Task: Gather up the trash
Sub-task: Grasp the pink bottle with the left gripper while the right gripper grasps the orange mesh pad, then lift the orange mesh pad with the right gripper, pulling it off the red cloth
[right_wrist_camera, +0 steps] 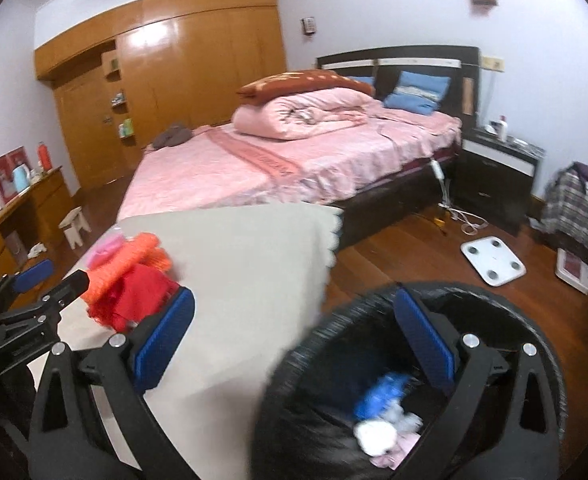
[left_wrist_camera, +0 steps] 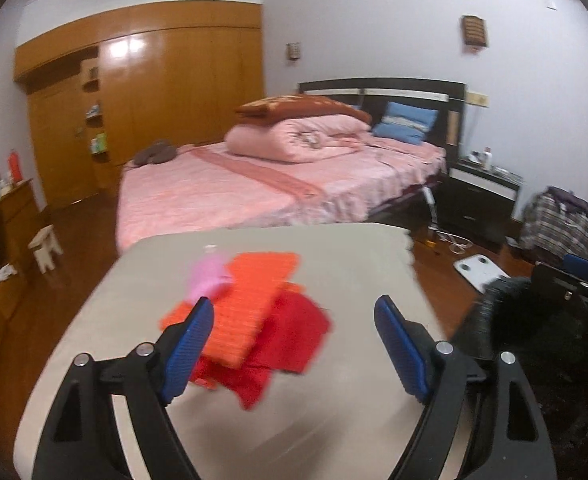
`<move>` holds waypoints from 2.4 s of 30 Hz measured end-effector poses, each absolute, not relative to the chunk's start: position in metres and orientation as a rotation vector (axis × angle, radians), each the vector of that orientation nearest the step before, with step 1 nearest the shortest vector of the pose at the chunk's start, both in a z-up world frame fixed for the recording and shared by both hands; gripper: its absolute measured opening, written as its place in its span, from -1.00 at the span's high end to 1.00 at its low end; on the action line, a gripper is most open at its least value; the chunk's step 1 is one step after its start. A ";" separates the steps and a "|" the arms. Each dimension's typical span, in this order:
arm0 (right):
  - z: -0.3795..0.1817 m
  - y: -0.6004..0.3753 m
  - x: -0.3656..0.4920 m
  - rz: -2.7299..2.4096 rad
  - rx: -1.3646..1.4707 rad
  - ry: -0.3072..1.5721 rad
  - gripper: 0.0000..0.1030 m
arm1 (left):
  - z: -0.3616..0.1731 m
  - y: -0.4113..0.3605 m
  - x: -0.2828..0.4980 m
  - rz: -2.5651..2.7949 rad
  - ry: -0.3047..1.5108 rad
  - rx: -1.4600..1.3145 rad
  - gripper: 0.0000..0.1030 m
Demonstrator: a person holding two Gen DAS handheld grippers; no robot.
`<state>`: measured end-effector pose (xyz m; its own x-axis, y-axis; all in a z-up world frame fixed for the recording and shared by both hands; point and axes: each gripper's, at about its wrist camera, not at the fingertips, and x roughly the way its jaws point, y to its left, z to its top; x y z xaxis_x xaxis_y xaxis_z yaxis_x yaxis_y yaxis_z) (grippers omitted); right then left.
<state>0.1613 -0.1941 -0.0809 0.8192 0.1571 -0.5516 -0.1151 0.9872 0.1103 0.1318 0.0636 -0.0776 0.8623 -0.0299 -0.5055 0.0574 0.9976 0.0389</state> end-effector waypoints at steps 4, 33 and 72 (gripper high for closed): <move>-0.079 -0.167 0.183 0.178 0.058 0.588 -0.89 | -0.081 0.091 0.150 0.007 0.528 0.045 -0.56; -0.106 -0.087 0.251 0.268 0.031 0.634 -0.89 | -0.118 0.133 0.218 -0.013 0.586 -0.047 0.48; -0.117 0.009 0.239 0.550 0.031 0.744 0.87 | -0.122 0.202 0.174 0.108 0.579 -0.055 0.48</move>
<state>0.2392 0.0091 -0.1171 0.6019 0.4856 -0.6340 -0.4640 0.8588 0.2172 0.1737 0.2020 -0.1220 0.8314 0.0869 -0.5488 -0.1176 0.9928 -0.0209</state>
